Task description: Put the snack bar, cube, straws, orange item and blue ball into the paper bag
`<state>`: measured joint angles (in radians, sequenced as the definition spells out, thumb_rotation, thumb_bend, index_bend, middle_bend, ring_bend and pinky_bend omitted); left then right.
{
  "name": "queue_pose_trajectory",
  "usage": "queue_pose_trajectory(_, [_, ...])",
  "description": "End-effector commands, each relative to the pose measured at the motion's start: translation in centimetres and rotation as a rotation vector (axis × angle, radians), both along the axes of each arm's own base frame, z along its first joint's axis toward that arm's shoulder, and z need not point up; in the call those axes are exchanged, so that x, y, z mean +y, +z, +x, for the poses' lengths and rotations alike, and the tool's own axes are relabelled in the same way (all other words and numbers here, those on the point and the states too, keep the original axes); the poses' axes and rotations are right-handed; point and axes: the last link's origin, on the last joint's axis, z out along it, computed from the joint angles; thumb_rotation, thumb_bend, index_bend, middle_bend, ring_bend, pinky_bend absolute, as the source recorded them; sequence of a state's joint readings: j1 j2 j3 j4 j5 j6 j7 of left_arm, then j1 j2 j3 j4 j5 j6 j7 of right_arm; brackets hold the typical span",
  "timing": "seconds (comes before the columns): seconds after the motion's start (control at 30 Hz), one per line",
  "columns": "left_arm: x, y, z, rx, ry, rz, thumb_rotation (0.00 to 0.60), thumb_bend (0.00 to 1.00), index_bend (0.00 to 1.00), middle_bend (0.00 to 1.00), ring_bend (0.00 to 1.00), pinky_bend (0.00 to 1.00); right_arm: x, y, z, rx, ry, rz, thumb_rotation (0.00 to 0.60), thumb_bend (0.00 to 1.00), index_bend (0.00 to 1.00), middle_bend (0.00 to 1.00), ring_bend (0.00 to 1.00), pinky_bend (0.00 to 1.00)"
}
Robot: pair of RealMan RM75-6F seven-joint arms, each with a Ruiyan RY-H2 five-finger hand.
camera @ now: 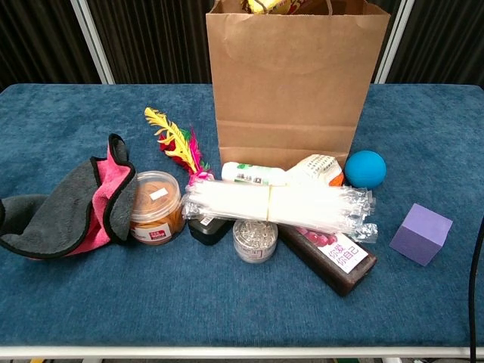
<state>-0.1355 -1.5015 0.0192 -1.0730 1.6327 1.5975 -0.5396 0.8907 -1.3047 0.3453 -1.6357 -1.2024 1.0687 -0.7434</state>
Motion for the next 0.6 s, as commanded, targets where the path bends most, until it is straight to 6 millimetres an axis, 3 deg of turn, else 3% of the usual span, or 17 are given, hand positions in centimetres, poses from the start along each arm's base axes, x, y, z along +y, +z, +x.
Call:
queue_pose_trajectory(0.03, [0.0,0.0,-0.1,-0.002,0.001,0.0,0.6,0.24,0.24,0.23,0.15,0.24,0.3,0.0,0.5,-0.004,0.006,0.01,0.6,0.17,0.33,0.35,0.22,0.19])
queue_pose_trajectory(0.23, [0.0,0.1,-0.1,-0.009,0.0,0.002,0.6,0.24,0.24,0.23,0.15,0.24,0.7,0.0,0.7,0.007,0.014,0.019,0.6,0.11,0.12,0.22,0.08,0.07])
queue_pose_trajectory(0.47, [0.0,0.2,-0.1,-0.009,0.001,0.004,0.6,0.24,0.24,0.23,0.15,0.24,0.6,0.3,0.8,-0.009,0.009,-0.001,0.6,0.11,0.09,0.19,0.06,0.05])
queue_pose_trajectory(0.6, [0.1,0.1,-0.1,-0.01,0.001,0.001,0.6,0.24,0.24,0.23,0.15,0.24,0.7,1.8,0.6,-0.053,0.01,-0.049,0.6,0.11,0.09,0.2,0.07,0.05])
